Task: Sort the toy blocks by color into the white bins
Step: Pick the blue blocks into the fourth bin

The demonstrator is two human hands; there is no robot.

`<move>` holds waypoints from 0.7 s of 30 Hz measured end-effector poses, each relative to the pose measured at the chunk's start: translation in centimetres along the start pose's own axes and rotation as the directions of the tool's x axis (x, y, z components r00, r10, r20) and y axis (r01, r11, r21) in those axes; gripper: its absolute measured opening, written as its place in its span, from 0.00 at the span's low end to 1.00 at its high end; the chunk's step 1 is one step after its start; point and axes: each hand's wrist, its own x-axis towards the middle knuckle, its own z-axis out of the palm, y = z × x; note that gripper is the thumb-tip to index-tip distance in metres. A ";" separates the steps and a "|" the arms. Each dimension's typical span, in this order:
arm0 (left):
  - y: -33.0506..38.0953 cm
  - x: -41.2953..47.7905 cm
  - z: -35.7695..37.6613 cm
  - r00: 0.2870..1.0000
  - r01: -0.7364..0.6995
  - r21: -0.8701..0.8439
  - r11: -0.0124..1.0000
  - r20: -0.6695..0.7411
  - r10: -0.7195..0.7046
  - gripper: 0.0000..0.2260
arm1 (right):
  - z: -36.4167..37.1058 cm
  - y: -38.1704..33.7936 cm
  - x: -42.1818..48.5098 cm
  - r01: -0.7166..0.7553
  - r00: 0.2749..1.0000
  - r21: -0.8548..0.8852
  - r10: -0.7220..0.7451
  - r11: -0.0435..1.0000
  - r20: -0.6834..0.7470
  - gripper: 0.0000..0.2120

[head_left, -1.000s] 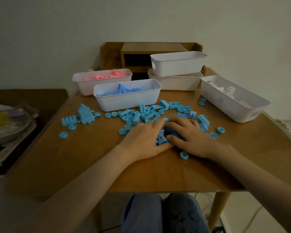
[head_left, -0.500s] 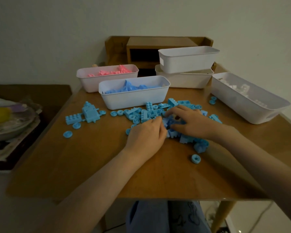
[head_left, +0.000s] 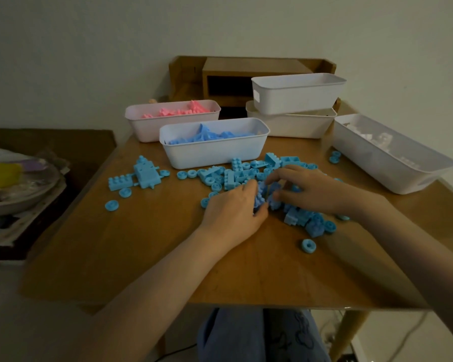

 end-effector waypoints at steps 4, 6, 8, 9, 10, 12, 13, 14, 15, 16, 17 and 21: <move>-0.2 0.0 -0.3 0.997 -0.002 0.014 1.000 -0.078 0.003 0.14 | 0.2 -0.3 -0.4 -0.036 0.998 -0.077 0.039 0.996 0.041 0.19; -0.4 0.0 -0.6 0.992 -0.008 0.029 1.000 -0.123 0.012 0.14 | 0.3 -0.5 -0.2 -0.022 1.000 -0.103 0.020 0.994 -0.023 0.15; -0.4 0.0 -1.0 0.992 -0.020 0.034 0.999 -0.124 0.024 0.13 | 0.4 -0.6 0.2 -0.012 0.999 -0.101 0.009 0.995 -0.034 0.12; -0.5 0.0 -1.3 0.993 -0.020 0.034 0.999 -0.119 0.024 0.13 | 0.4 -0.7 0.3 -0.013 1.000 -0.085 0.011 0.996 -0.022 0.11; -0.6 0.2 -1.5 0.993 -0.012 0.031 0.999 -0.117 0.016 0.13 | 0.4 -0.8 0.6 -0.008 1.000 -0.077 0.008 0.997 -0.011 0.10; -1.1 0.7 -2.3 0.991 0.006 0.019 1.000 -0.132 -0.003 0.13 | 0.3 -1.0 1.0 0.011 1.000 -0.092 -0.010 0.996 0.011 0.09; -1.4 1.0 -2.7 0.990 0.010 0.013 1.000 -0.140 -0.009 0.12 | 0.2 -1.0 1.1 0.013 1.000 -0.089 -0.012 0.996 0.018 0.08; -1.9 1.4 -3.1 0.988 0.016 0.007 1.000 -0.155 -0.015 0.12 | -0.2 -1.0 1.3 0.017 1.000 -0.077 -0.017 0.997 0.010 0.08; -2.3 1.7 -3.6 0.985 0.021 0.002 1.000 -0.170 -0.021 0.12 | -0.5 -0.9 1.3 0.024 1.000 -0.056 -0.025 0.998 -0.014 0.08; -3.0 2.3 -4.1 0.981 0.028 0.000 1.000 -0.192 -0.027 0.12 | -1.0 -0.9 1.6 0.041 0.997 -0.025 -0.042 0.999 -0.061 0.08; -3.7 2.9 -4.7 0.977 0.032 -0.002 0.999 -0.213 -0.032 0.12 | -1.5 -0.7 1.9 0.062 0.990 0.014 -0.060 0.998 -0.126 0.07; -7.4 6.7 -6.7 0.976 0.065 -0.031 0.997 -0.207 -0.070 0.10 | -3.5 -0.8 4.6 0.116 0.930 0.092 -0.076 0.989 -0.359 0.05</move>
